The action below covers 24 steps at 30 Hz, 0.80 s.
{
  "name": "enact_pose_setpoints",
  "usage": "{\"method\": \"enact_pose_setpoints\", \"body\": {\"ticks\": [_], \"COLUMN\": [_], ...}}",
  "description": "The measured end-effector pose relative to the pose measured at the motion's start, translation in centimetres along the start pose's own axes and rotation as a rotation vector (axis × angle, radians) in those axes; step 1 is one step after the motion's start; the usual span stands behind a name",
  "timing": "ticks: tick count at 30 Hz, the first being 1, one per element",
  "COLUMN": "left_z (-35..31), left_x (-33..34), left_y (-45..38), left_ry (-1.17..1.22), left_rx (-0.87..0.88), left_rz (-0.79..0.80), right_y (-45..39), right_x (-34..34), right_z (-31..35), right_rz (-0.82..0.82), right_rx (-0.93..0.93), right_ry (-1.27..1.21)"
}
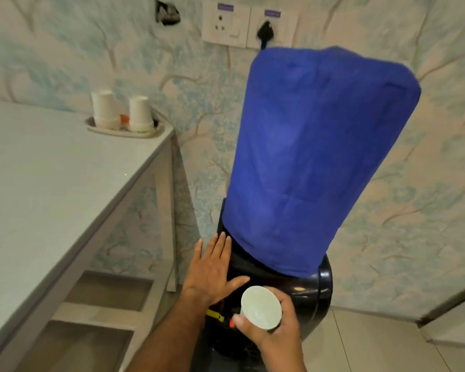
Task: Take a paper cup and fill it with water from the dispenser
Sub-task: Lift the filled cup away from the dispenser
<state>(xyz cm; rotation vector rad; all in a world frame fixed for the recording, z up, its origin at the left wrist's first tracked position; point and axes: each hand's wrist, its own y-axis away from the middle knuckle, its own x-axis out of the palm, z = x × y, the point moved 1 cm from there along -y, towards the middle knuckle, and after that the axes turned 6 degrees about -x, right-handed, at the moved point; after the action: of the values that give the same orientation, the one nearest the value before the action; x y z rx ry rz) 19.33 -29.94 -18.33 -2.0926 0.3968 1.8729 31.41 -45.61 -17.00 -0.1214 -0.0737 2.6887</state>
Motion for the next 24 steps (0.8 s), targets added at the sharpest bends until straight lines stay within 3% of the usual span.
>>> {"method": "enact_pose_setpoints", "body": {"ticks": [15,24], "left_z": [12.2,20.4], "left_x": [-17.9,-22.8], "left_y": [1.0,6.3], "left_ry": [-0.116,-0.139], "left_rx": [-0.230,-0.457], "left_rz": [-0.249,-0.291], "right_y": [-8.5,-9.9], "right_x": [10.0,18.9], "right_z": [14.7,20.7], "right_rz": [0.146,0.283], "right_rx": [-0.181,-0.214], "right_ry": [-0.054,-0.062]}}
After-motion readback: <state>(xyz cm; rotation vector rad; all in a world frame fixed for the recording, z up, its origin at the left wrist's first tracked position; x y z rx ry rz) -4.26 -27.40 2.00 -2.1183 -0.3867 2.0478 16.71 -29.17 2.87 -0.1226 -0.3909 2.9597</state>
